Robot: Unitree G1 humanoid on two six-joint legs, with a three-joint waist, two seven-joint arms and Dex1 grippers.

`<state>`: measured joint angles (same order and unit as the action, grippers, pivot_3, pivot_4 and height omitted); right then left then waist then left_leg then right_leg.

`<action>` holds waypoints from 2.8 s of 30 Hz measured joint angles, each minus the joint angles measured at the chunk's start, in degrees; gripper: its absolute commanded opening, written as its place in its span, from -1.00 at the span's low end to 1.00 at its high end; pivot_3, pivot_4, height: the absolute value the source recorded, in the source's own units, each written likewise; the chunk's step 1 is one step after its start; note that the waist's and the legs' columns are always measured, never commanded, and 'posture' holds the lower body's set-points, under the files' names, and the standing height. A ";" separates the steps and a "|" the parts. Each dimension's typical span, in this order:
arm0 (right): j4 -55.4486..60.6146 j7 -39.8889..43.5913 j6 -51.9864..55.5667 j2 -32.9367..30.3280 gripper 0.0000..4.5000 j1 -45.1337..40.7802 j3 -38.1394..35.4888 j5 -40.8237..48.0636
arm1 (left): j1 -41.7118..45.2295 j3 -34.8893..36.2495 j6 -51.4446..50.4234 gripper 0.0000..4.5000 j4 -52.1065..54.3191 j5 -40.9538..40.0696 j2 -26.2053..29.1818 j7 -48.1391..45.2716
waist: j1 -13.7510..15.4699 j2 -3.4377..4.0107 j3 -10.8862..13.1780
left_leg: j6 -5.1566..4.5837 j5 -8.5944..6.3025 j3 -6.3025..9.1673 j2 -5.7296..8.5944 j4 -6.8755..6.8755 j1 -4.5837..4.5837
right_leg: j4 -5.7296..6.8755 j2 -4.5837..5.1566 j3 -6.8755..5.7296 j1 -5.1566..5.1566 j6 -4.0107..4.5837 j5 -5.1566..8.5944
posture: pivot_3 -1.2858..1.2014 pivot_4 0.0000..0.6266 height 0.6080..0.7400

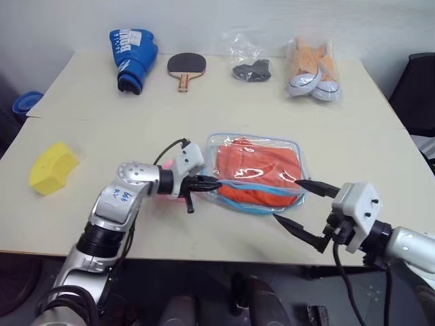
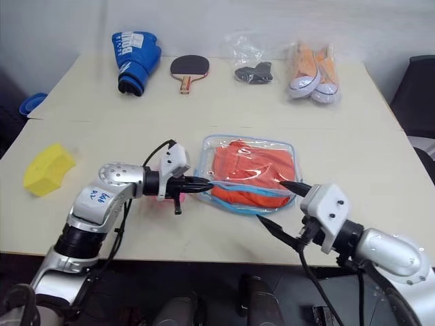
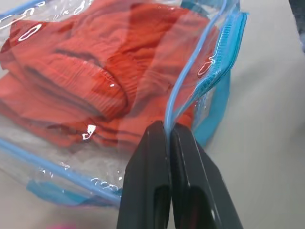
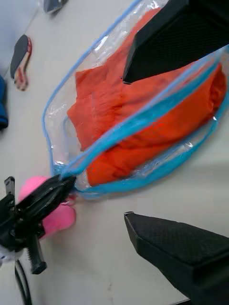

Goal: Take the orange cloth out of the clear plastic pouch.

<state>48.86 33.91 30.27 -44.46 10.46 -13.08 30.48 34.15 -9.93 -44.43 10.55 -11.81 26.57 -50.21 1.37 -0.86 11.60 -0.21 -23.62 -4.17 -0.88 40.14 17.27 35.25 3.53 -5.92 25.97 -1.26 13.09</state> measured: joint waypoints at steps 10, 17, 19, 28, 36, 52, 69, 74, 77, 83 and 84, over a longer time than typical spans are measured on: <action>-5.84 -3.90 -1.53 2.31 0.43 -4.17 10.55 -13.00 | 0.04 -0.12 -5.77 -1.00 5.86 -1.84 -0.05 5.44 | -0.15 0.01 0.00 | 0.14 0.07 0.01 -0.02 -0.04 -0.11 | 0.09 -0.02 0.01 -0.02 0.11 0.06 | 0.03 -0.52 1.00; -11.72 -4.86 -2.65 3.58 0.43 -9.51 17.25 -20.50 | 0.01 -0.49 -5.01 -1.00 6.13 -2.42 1.10 5.51 | -0.10 0.02 0.00 | 0.16 0.08 0.05 -0.02 -0.04 -0.08 | 0.08 -0.01 -0.04 -0.01 0.13 0.08 | 0.03 -0.52 1.00; -12.83 -4.77 -3.61 3.58 0.43 -10.43 19.09 -22.70 | -0.02 -0.80 -4.58 -1.00 6.44 -2.42 1.20 5.56 | -0.07 0.02 0.00 | 0.16 0.08 0.07 -0.02 -0.04 -0.08 | 0.07 -0.01 -0.05 -0.01 0.13 0.08 | 0.03 -0.52 1.00; -22.46 -6.15 -6.09 6.28 0.43 -19.03 25.36 -33.33 | -0.23 -1.53 -3.53 -1.00 6.44 -2.52 1.07 6.10 | -0.16 0.02 0.00 | 0.19 0.09 0.09 -0.04 -0.04 -0.07 | 0.07 -0.02 -0.09 0.01 0.14 0.08 | 0.03 -0.52 1.00; -24.36 -5.45 -7.46 7.49 0.43 -19.80 27.42 -37.42 | -0.23 -1.97 -2.89 -1.00 6.40 -2.51 0.97 6.49 | -0.14 0.02 0.00 | 0.19 0.09 0.12 -0.03 -0.04 -0.06 | 0.04 -0.01 -0.12 0.01 0.14 0.08 | 0.03 -0.52 1.00; -24.70 0.35 -2.79 5.58 0.43 -27.22 33.09 -51.02 | -0.23 -2.37 -2.27 -1.00 6.39 -2.51 0.51 7.02 | -0.17 0.02 0.00 | 0.19 0.09 0.14 -0.03 -0.03 -0.04 | 0.03 0.00 -0.14 -0.02 0.14 0.08 | 0.03 -0.52 1.00; -31.40 -9.92 -2.46 14.86 0.43 -27.37 32.40 -58.57 | -0.19 -2.39 -1.74 -1.00 4.53 -2.51 -0.60 7.76 | -0.75 -0.04 -0.05 | 0.22 0.12 0.28 -0.05 -0.04 -0.21 | -0.01 0.03 -0.20 -0.28 0.15 0.07 | 0.03 -0.52 1.00; -34.29 -10.23 -4.95 14.43 -0.14 -28.24 33.17 -60.16 | 0.17 -2.40 -1.25 -1.00 4.29 -2.50 -0.71 7.76 | -0.95 -0.04 -0.05 | 0.22 0.12 0.32 -0.04 -0.04 -0.19 | -0.04 0.04 -0.23 -0.29 0.15 0.07 | 0.03 -0.52 1.00; -35.55 -9.48 -5.58 14.35 -0.61 -28.31 33.42 -60.83 | 0.21 -2.41 -1.24 -1.00 4.25 -2.50 -0.87 7.79 | -0.96 -0.05 -0.05 | 0.22 0.11 0.35 -0.05 -0.05 -0.17 | -0.08 0.04 -0.25 -0.29 0.15 0.07 | 0.03 -0.52 1.00; -35.79 -8.23 -6.33 14.36 -0.99 -27.87 33.28 -60.83 | 1.02 -2.43 -1.19 -1.00 3.65 -2.49 -1.03 8.05 | -0.90 -0.04 -0.05 | 0.22 0.11 0.40 -0.05 -0.05 -0.15 | -0.11 0.04 -0.30 -0.29 0.14 0.07 | 0.03 -0.52 1.00; -35.81 -8.21 -6.59 14.36 -0.99 -27.77 33.28 -60.86 | 1.24 -2.43 -1.17 -1.00 3.27 -2.49 -1.04 8.10 | -0.91 -0.04 -0.05 | 0.22 0.11 0.40 -0.05 -0.05 -0.15 | -0.12 0.04 -0.30 -0.29 0.14 0.07 | 0.03 -0.52 1.00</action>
<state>13.06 25.70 23.68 -30.10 -17.31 20.20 -30.38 35.39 -12.36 -45.59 13.82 -14.30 25.53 -42.11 0.46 -0.90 11.54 0.01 -23.50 -3.77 -0.93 40.08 17.12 35.13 3.58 -6.22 25.68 -1.11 13.16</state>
